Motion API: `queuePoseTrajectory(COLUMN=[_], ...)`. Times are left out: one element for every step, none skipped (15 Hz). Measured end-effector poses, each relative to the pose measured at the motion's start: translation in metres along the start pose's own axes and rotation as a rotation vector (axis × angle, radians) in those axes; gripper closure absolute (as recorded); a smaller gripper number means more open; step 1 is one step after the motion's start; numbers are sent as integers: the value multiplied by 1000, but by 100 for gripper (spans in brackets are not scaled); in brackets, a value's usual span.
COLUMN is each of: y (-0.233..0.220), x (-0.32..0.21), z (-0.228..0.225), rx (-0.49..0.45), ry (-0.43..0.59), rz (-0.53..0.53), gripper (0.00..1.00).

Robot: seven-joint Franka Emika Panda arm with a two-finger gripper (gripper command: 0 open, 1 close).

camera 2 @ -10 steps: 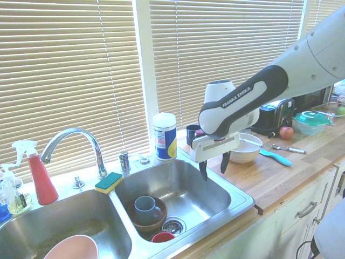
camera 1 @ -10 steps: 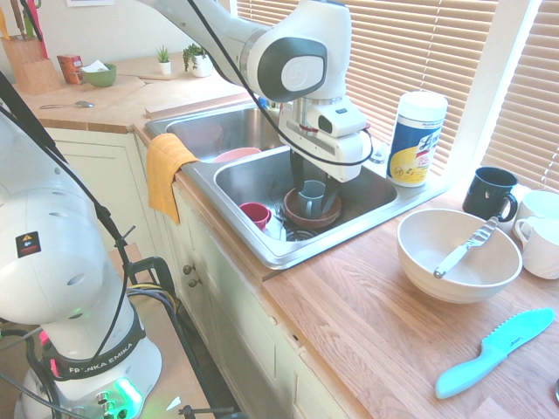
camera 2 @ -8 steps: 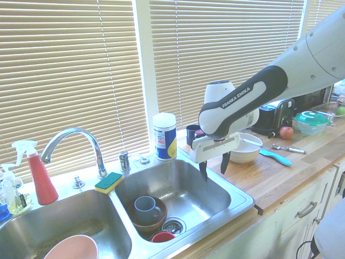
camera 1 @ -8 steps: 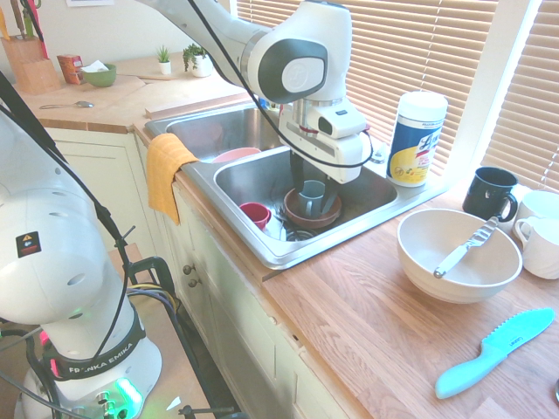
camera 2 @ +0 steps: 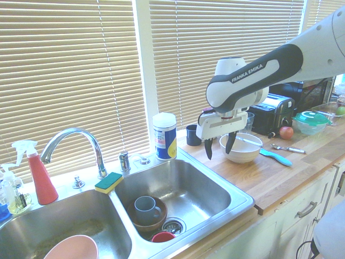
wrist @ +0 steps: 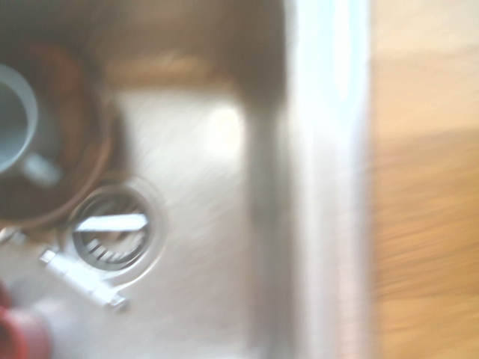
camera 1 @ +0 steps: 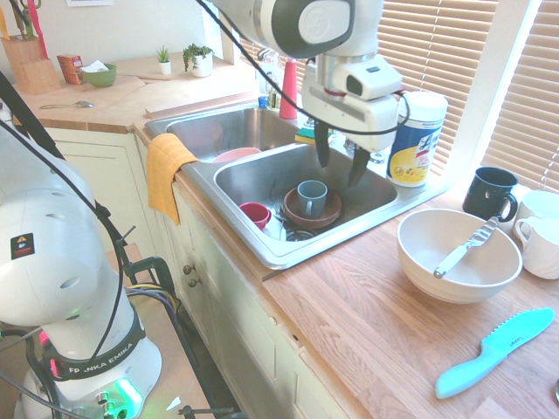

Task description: Put the knife into the sink

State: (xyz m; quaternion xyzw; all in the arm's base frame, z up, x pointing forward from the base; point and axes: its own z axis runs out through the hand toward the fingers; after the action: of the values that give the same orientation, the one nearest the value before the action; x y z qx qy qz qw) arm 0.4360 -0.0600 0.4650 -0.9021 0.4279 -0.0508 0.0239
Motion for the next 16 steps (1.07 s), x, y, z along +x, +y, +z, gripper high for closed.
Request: queuePoseTrajectory(y=[10, 21, 33, 42, 51, 61, 70, 79, 85, 91, 96, 99, 101, 100, 99, 97], x=[17, 36, 55, 72, 89, 104, 114, 123, 130, 137, 143, 150, 157, 163, 168, 171], z=[-6, -9, -9, -8, -6, -4, -2, -1, 0, 0, 2, 4, 8, 11, 16, 21], rx=[1, -3, -11, -17, -23, -33, -38, -36, -28, -20, -15, -11, -10, -12, -13, -14], ry=[7, 17, 24, 25, 25, 30, 30, 30, 34, 33, 32, 32, 32, 34, 35, 34], rz=[19, 27, 17, -2, -38, -88, -126, -148, -156, -161, -162, -156, -146, -139, -136, -134], gripper=[0, 0, 0, 0, 0, 0, 0, 0, 0, 0, 0, 0, 0, 0, 0, 0])
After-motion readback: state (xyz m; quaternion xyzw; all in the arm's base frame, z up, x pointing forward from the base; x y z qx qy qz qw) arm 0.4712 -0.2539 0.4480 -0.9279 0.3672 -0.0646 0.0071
